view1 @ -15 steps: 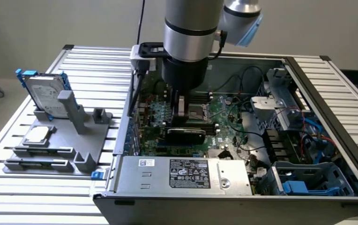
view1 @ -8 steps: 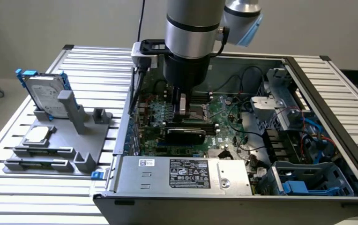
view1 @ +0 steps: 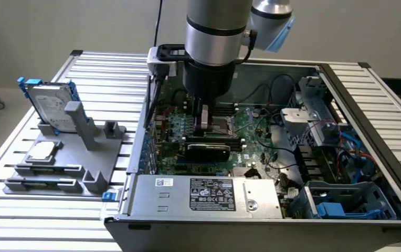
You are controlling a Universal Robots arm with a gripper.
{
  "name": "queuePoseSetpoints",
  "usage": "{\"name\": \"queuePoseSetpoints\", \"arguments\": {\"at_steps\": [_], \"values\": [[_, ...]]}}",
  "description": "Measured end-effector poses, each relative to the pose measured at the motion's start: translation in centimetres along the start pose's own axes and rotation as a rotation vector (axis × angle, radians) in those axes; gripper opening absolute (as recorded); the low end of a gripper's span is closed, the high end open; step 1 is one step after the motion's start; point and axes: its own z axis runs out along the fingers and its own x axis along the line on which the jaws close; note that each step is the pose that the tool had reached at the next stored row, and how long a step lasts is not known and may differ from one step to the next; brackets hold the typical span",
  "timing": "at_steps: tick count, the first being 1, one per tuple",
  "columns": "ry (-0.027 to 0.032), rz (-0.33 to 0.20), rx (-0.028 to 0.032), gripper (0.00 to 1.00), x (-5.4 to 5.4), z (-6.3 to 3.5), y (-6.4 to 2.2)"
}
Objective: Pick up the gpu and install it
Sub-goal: 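Press down on the gpu until it lock into place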
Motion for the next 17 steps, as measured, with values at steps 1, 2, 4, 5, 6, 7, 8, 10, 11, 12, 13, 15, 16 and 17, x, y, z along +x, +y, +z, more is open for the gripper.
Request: {"name": "queuePoseSetpoints", "arguments": {"at_steps": [1,2,4,5,6,7,8,10,11,12,13,15,16,17], "values": [[0.0,0.0,-0.0001,0.11,0.0,0.0,0.0],[0.0,0.0,-0.0001,0.11,0.0,0.0,0.0],[0.0,0.0,-0.0001,0.11,0.0,0.0,0.0],[0.0,0.0,-0.0002,0.11,0.0,0.0,0.0],[0.0,0.0,-0.0002,0.11,0.0,0.0,0.0],[0.0,0.0,-0.0002,0.11,0.0,0.0,0.0],[0.0,0.0,-0.0002,0.11,0.0,0.0,0.0],[0.0,0.0,-0.0003,0.11,0.0,0.0,0.0],[0.0,0.0,-0.0003,0.11,0.0,0.0,0.0],[0.0,0.0,-0.0003,0.11,0.0,0.0,0.0],[0.0001,0.0,-0.0003,0.11,-0.01,0.04,0.0],[0.0,0.0,-0.0002,0.11,-0.08,0.31,0.06],[0.0001,0.0,0.0012,0.11,-0.14,0.49,0.18],[-0.0001,0.0,0.0034,0.11,-0.21,0.69,0.34]]}}
